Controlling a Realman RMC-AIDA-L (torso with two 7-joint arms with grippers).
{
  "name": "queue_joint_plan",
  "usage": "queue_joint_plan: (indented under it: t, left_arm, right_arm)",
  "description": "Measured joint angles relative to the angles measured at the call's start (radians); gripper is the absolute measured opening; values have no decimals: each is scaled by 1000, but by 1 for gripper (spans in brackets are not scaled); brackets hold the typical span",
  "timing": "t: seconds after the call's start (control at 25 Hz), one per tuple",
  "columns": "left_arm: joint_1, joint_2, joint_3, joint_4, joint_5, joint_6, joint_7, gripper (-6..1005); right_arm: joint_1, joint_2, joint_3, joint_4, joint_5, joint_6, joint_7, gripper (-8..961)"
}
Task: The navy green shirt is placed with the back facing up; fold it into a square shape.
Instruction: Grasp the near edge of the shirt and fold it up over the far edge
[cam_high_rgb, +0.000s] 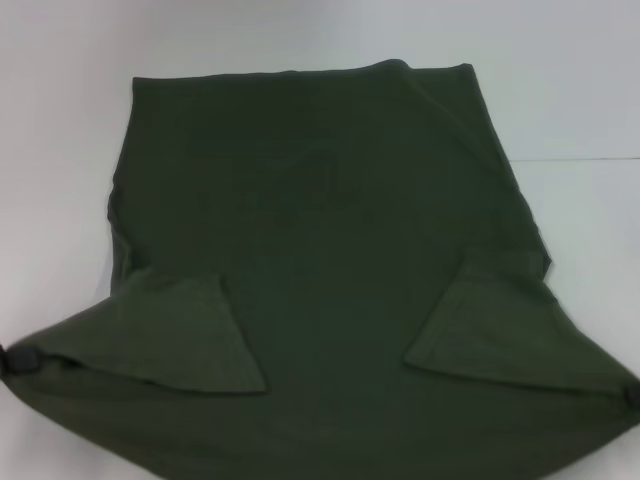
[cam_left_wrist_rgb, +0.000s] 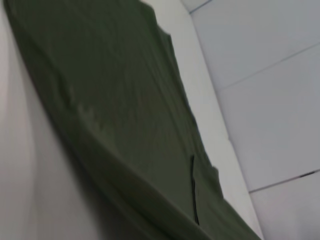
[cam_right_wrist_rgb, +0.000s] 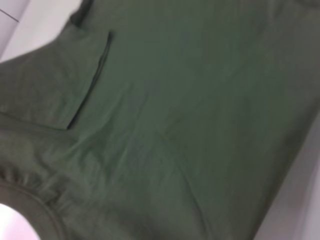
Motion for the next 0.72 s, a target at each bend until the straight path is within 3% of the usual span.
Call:
queue_joint_plan:
  t: [0.2,0.36,0.52,0.56,0.72]
  left_arm:
    - [-28,9,-77,-31,-57,-21,-10,19]
    - [-77,12,-85,-100,-162,-119,-13,20]
    - [-143,24,-75,-202,-229,-288,25,21]
    - [-179,25,-69,-248,-243,-363,59,20]
    - [-213,22,-67,-287,-255,-436,94,20]
  right_arm:
    - [13,-8,138,-4,6,0,-35,68]
    - [48,-15,239,-5,44,46,-36,72]
    - [79,-17,258,-1,122,126,-18,77]
    - [95,-10,258,4,160,182,-12,78]
    - [125,7,252,25,208,281,-10,83]
